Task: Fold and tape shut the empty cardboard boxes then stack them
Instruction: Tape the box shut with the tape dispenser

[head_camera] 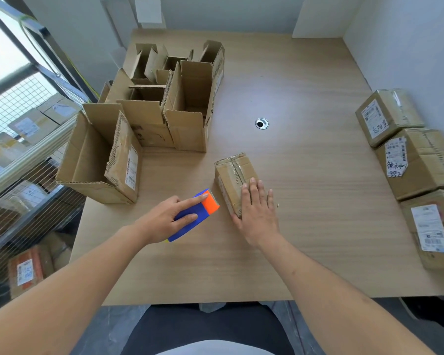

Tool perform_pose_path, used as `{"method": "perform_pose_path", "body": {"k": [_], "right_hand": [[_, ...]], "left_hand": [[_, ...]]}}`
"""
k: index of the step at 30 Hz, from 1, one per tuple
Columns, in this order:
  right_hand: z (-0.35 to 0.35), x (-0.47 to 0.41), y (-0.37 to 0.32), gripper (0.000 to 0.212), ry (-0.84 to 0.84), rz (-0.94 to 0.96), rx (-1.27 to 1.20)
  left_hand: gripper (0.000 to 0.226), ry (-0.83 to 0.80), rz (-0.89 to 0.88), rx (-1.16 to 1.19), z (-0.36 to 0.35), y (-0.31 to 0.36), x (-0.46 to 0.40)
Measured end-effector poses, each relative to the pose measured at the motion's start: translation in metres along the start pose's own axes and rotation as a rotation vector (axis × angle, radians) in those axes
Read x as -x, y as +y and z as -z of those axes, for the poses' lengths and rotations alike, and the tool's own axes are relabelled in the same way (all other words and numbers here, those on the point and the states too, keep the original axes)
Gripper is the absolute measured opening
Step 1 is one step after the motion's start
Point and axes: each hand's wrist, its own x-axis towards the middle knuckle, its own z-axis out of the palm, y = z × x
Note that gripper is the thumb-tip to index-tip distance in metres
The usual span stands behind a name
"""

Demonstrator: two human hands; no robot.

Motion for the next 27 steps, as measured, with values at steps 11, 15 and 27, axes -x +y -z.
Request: {"method": "perform_pose_path", "body": {"k": [11,15,27], "right_hand": [[0.027,-0.003,0.017,0.106,0.058,0.301,0.047],[0.016,-0.002,0.019,0.080,0.243,0.365,0.022],[0.020,-0.005,-0.033,0.076,0.099,0.137,-0.050]], "left_hand": [[0.054,0.118,-0.101,0.009,0.045,-0.003,0.018],[0.056,0.128,-0.112,0.003,0.055,-0.005,0.023],[0.068,0.076,-0.170,-0.034,0.058,-0.006,0.027]]}}
